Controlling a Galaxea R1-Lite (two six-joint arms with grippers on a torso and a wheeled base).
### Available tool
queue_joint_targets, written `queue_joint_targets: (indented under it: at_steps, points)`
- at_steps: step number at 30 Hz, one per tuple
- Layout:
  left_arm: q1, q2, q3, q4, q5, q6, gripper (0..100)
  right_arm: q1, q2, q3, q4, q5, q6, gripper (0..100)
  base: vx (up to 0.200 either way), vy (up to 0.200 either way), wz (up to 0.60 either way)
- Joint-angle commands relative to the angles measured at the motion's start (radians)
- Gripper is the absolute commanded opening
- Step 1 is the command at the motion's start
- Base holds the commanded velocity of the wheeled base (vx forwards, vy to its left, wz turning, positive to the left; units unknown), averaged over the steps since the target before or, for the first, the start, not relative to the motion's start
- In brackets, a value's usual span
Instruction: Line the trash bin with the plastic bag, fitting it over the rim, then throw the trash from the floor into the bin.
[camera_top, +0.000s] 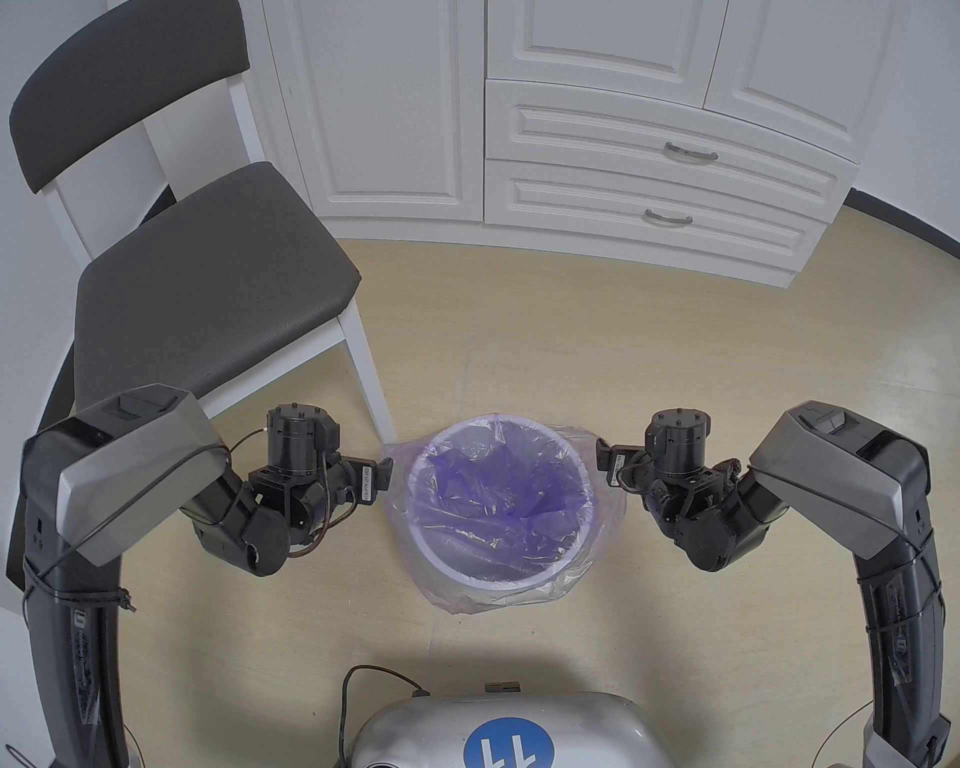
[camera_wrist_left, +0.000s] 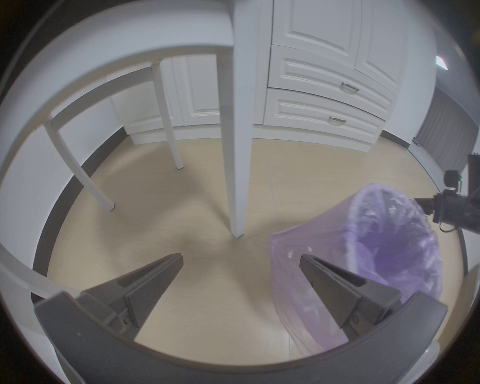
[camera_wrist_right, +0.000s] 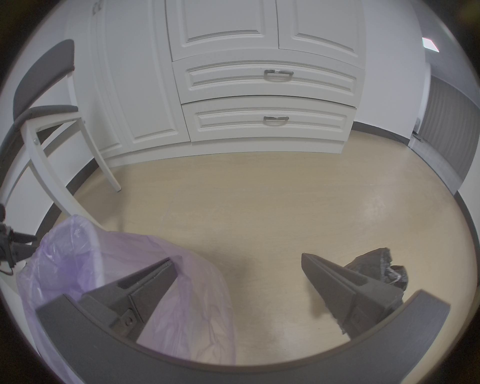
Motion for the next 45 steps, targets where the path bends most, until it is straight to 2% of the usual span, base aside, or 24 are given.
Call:
queue_joint_targets:
  at_steps: [1, 7, 12, 19, 25, 39, 45]
  points:
    - [-0.003, -0.117, 0.097, 0.000, -0.034, 0.032, 100, 0.009, -0.106, 0.104, 0.003, 0.001, -0.041, 100, 0.000, 0.000, 0.00]
    - [-0.019, -0.065, 0.121, 0.006, -0.057, 0.089, 100, 0.006, -0.124, 0.248, 0.010, 0.015, -0.164, 100, 0.000, 0.000, 0.00]
    - [-0.030, -0.014, 0.113, 0.012, -0.054, 0.093, 100, 0.012, -0.086, 0.294, 0.011, 0.052, -0.201, 100, 0.000, 0.000, 0.00]
    - [-0.046, 0.086, 0.075, 0.005, -0.045, 0.090, 100, 0.020, -0.009, 0.279, 0.008, 0.067, -0.201, 100, 0.000, 0.000, 0.00]
    - [-0.045, 0.099, 0.066, 0.012, -0.045, 0.090, 100, 0.017, 0.023, 0.265, 0.006, 0.092, -0.198, 100, 0.000, 0.000, 0.00]
    - [-0.031, 0.168, 0.024, 0.020, -0.042, 0.092, 100, -0.022, 0.100, 0.188, 0.010, 0.092, -0.195, 100, 0.000, 0.000, 0.00]
    - [-0.027, 0.162, 0.021, 0.020, -0.016, 0.093, 100, -0.023, 0.068, 0.211, 0.005, 0.090, -0.195, 100, 0.000, 0.000, 0.00]
